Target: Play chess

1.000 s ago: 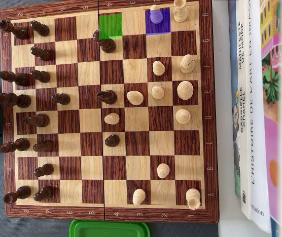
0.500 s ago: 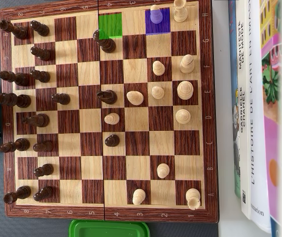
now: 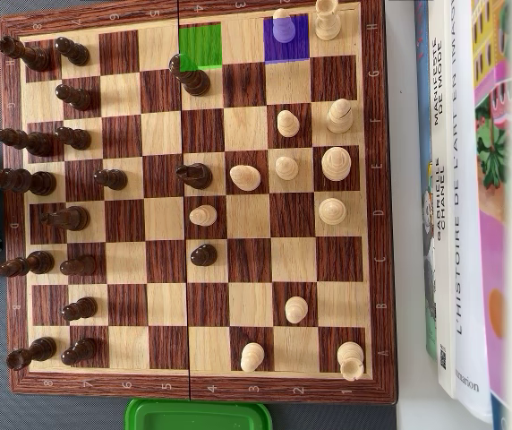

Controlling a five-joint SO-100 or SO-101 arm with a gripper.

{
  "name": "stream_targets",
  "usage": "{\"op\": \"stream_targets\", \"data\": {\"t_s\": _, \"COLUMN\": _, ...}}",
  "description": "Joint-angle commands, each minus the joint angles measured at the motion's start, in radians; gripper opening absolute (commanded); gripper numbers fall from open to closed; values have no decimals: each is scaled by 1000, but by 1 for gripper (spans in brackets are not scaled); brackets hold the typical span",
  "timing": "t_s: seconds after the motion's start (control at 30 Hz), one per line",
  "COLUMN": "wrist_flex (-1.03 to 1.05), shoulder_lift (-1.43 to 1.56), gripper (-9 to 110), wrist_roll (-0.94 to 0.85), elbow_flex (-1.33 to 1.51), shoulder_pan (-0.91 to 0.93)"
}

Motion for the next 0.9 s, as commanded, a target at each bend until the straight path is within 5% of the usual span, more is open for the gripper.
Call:
{"op": "stream_targets", "data": {"t_s": 0.0, "wrist_flex": -3, "shoulder_lift": -9, "gripper": 13, "wrist_roll": 2, "elbow_flex": 20, "shoulder_pan": 3}}
{"op": "stream_targets", "data": {"t_s": 0.87, "wrist_flex": 43, "shoulder_lift": -18, "gripper": 13, "wrist_roll": -8, "elbow_flex": 20, "shoulder_pan": 5}}
